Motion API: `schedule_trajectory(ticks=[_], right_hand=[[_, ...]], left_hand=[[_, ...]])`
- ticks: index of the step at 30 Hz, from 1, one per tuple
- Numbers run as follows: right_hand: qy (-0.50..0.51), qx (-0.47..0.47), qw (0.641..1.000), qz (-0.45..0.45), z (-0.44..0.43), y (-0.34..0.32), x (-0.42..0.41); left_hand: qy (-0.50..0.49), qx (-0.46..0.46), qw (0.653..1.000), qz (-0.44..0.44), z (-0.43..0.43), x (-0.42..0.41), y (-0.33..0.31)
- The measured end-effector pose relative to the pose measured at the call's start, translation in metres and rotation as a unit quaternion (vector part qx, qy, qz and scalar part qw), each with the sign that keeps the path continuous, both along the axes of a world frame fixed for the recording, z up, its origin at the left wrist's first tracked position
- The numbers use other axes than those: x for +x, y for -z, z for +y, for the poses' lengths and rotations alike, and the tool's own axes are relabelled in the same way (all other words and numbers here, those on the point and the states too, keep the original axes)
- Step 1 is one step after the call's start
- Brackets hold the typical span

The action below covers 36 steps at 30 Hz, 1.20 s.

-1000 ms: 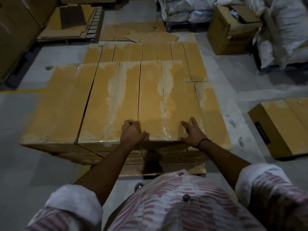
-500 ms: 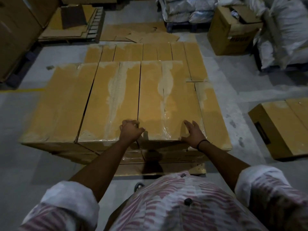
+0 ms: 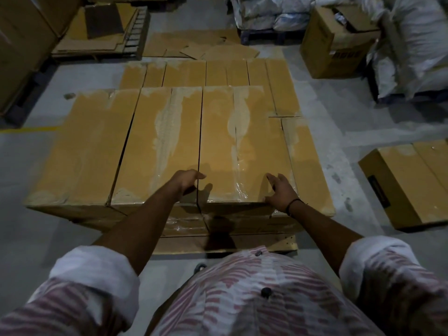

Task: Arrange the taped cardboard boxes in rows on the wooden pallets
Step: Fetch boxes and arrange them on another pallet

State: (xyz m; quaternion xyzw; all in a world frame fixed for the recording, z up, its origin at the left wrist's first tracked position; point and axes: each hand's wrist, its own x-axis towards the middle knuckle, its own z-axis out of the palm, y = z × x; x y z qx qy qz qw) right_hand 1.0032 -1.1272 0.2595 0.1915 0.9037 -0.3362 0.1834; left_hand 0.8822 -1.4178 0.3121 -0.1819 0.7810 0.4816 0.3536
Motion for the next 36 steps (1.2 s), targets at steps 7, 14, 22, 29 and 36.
schedule_trajectory(ticks=[7, 14, 22, 29, 36], right_hand=[[-0.016, 0.010, 1.000, -0.008, 0.001, -0.003, 0.006], [-0.017, 0.011, 1.000, -0.009, -0.001, -0.001, 0.002], [-0.010, 0.008, 1.000, -0.016, -0.008, -0.005, 0.000], [-0.013, 0.016, 0.999, -0.032, -0.013, -0.009, -0.004], [-0.007, 0.023, 0.999, -0.036, -0.016, -0.010, -0.003]], left_hand=[[0.068, -0.003, 0.997, -0.029, -0.013, -0.005, -0.005], [0.215, -0.121, 0.958, 0.149, -0.014, 0.014, 0.020], [0.416, -0.296, 0.769, 0.384, -0.034, 0.043, 0.037], [0.426, -0.297, 0.762, 0.387, -0.036, 0.035, 0.034], [0.421, -0.319, 0.758, 0.382, -0.029, 0.040, 0.031]])
